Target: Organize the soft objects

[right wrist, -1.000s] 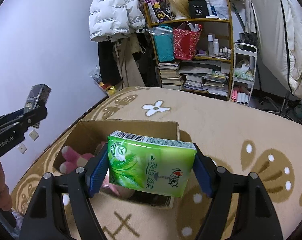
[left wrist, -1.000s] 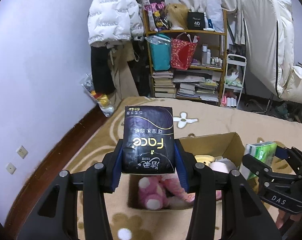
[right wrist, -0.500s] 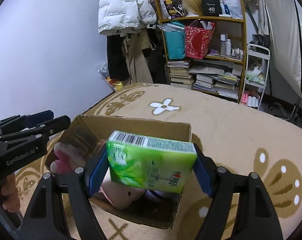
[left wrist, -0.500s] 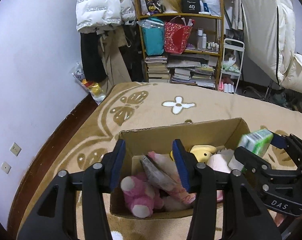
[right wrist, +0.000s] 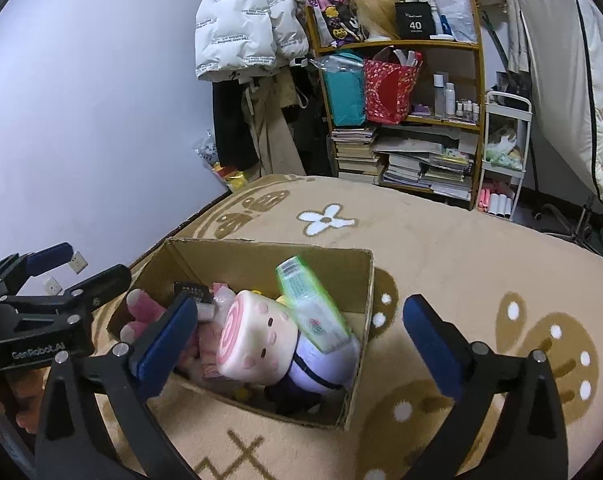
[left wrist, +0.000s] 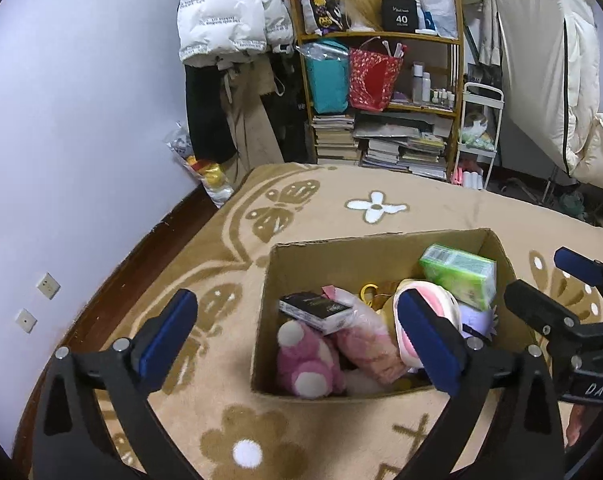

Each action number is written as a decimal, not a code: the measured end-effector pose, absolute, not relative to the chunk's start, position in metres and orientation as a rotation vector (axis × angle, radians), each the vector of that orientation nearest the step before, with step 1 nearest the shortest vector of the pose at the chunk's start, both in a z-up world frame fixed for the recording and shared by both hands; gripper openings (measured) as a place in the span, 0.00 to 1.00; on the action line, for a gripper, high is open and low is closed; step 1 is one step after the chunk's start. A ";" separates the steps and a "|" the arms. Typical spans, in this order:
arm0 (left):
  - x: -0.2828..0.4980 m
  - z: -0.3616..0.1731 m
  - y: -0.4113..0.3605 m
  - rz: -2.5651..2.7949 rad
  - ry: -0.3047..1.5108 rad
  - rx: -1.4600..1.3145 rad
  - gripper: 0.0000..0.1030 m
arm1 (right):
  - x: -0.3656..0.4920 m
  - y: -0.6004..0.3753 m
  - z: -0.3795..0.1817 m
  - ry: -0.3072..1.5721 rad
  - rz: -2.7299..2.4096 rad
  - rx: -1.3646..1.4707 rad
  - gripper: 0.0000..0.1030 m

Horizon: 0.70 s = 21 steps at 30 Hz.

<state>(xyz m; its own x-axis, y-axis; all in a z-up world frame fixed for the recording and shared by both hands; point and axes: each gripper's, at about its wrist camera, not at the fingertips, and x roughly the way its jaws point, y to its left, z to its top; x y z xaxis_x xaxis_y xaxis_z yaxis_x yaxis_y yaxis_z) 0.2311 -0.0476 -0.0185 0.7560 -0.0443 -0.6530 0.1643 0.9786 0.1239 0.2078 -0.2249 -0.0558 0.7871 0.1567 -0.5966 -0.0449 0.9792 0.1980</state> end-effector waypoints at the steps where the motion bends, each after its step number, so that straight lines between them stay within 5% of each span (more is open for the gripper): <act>1: 0.228 -0.017 -0.046 -0.112 0.699 0.181 0.99 | 0.204 -0.225 -0.054 0.654 0.109 0.180 1.00; 21: 0.138 0.047 0.002 -0.064 0.553 0.161 1.00 | 0.113 -0.212 0.009 0.525 0.099 0.193 1.00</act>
